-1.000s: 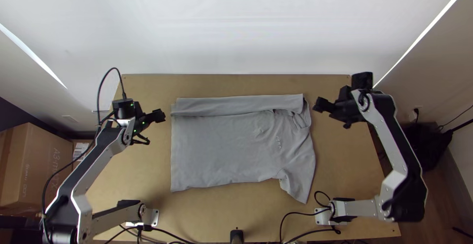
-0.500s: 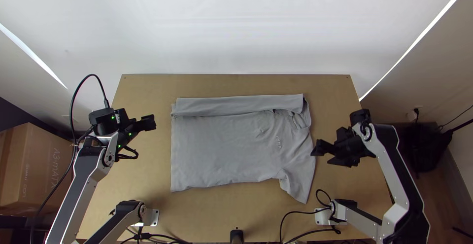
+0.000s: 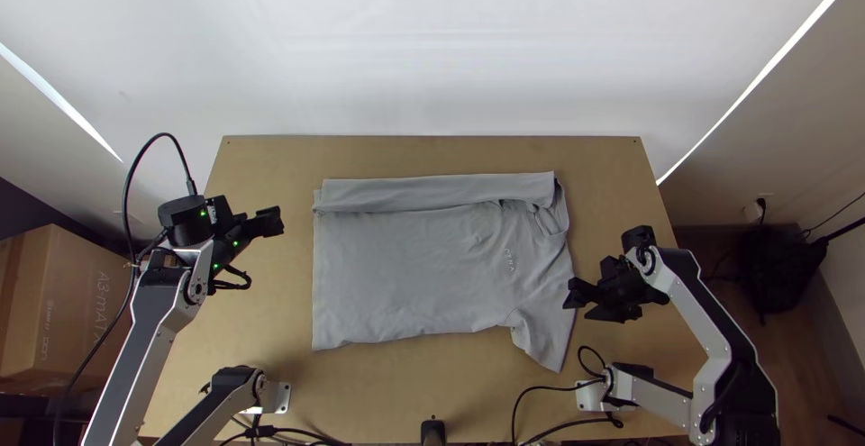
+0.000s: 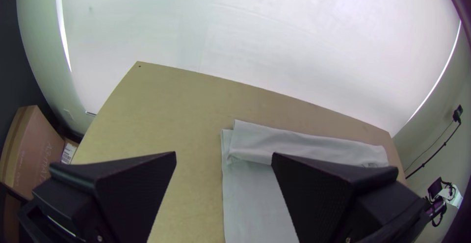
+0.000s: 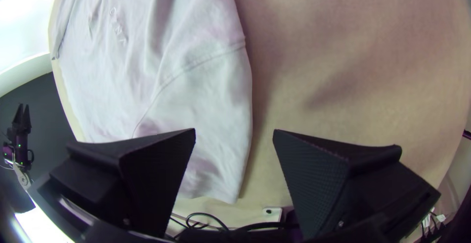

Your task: Fold the t-shirt

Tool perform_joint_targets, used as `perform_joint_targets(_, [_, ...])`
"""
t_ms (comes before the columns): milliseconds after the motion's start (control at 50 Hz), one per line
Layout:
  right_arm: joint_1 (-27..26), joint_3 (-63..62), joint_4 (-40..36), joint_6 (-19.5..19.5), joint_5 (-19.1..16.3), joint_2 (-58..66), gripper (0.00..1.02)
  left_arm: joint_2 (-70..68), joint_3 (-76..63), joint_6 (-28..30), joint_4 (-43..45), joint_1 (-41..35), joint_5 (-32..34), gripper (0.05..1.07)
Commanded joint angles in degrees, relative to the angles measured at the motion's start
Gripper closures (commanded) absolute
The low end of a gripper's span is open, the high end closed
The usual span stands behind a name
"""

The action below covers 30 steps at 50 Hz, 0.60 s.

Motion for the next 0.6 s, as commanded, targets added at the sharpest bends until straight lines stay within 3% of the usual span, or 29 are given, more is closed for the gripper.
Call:
perform_joint_targets(0, [-0.48, -0.94, 1.13, -0.46, -0.54, 2.83, 0.34, 0.47, 1.22, -0.17, -0.34, 0.12, 0.61, 0.11])
perform_joint_targets(80, [0.04, -1.11, 1.05, -0.37, -0.54, 4.94, 0.35, 0.56, 1.31, -0.17, -0.42, 0.12, 0.61, 0.11])
perform_joint_targets(180, [0.31, -1.37, 2.28, -0.55, -0.63, 5.29, 0.61, 0.91, 1.84, 0.18, -1.57, 0.12, 0.61, 0.11])
perform_joint_targets(220, [0.66, -1.55, 2.8, -0.55, -0.63, 5.21, 0.67, 1.09, 2.28, 1.06, -2.71, -0.05, 0.61, 0.11])
perform_joint_targets(400, [0.92, -1.73, 4.65, -0.99, -0.71, 5.82, 1.0, 1.62, 4.3, 10.82, -14.22, -3.39, 0.61, 0.11])
perform_joint_targets(580, [-0.83, 0.03, 4.65, -1.78, -0.63, 6.61, 1.0, 1.44, 3.07, 19.43, -26.88, -5.68, 0.79, 0.14])
